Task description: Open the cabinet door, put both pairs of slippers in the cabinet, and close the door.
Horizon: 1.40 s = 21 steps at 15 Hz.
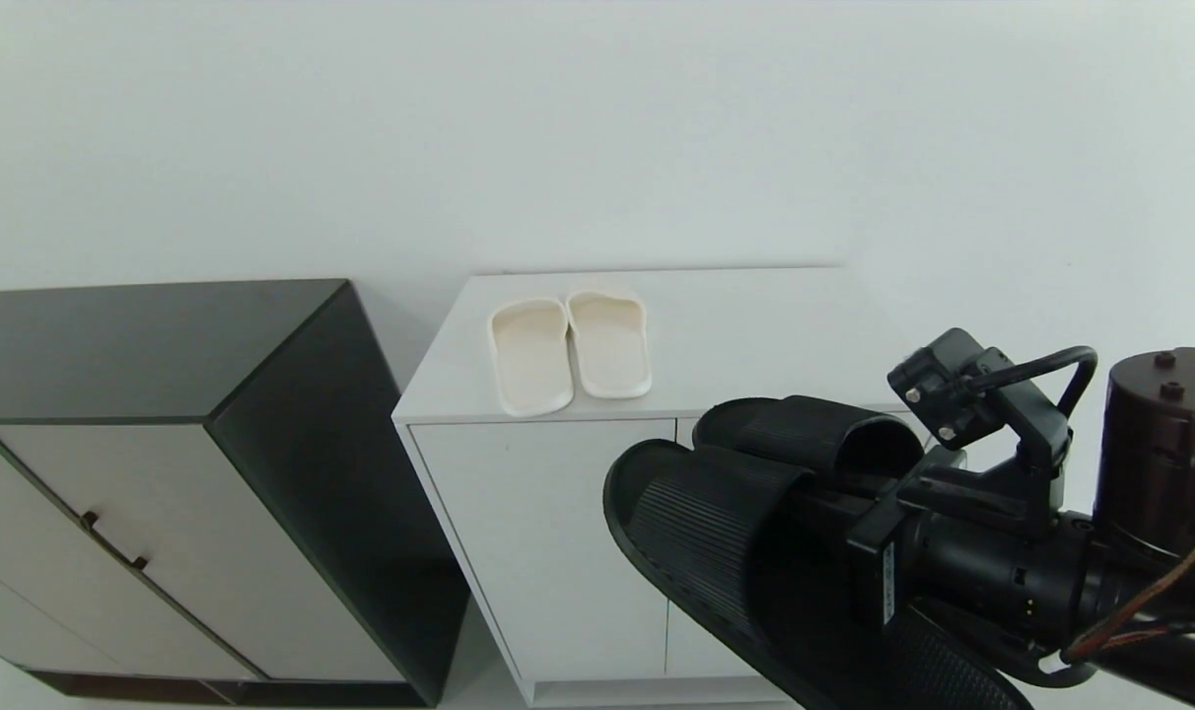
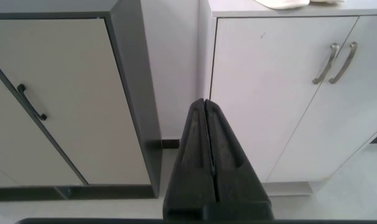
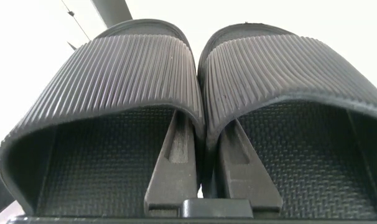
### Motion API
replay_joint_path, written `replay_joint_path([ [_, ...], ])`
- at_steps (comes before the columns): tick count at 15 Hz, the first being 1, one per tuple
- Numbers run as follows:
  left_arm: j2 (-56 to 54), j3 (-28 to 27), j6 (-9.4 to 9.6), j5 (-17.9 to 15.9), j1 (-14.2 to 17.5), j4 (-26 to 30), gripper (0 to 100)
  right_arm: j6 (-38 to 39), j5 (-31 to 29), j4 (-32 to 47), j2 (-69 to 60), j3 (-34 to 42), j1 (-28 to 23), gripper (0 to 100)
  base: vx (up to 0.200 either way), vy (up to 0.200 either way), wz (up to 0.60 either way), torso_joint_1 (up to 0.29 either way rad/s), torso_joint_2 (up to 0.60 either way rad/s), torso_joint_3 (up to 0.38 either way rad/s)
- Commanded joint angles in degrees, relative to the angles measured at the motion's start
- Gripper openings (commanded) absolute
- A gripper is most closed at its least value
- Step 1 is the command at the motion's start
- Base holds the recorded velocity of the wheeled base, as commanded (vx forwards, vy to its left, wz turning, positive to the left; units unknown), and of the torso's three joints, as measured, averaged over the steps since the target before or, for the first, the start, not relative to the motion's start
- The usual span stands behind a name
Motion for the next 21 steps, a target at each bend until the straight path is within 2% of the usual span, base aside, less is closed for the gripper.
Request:
replay_joint_path([
  [1, 0.1, 0.0, 0.0, 0.0, 0.0, 0.0, 0, 0.0, 0.1, 0.0, 0.1, 0.2, 0.0, 0, 0.0, 0.0, 0.0, -0.139, 0.32, 0.168],
  [8, 0.1, 0.0, -0.09, 0.0, 0.0, 0.0, 0, 0.0, 0.0, 0.0, 0.1, 0.5, 0.0, 0, 0.0, 0.0, 0.0, -0.212, 0.52, 0.295],
  [9, 0.1, 0.0, -0.35, 0.0, 0.0, 0.0, 100, 0.0, 0.0, 0.1, 0.1, 0.5, 0.0, 0, 0.0, 0.0, 0.0, -0.207, 0.51, 0.315],
  [11, 0.1, 0.0, -1.49, 0.2, 0.0, -0.1, 100, 0.0, 0.0, 0.0, 0.2, 0.8, 0.0, 0, 0.0, 0.0, 0.0, -0.198, 0.51, 0.308],
  [21, 0.1, 0.0, -0.7, 0.0, 0.0, -0.1, 100, -0.2, 0.0, 0.0, 0.2, 1.6, 0.0, 0, 0.0, 0.0, 0.0, -0.161, 0.48, 0.322],
])
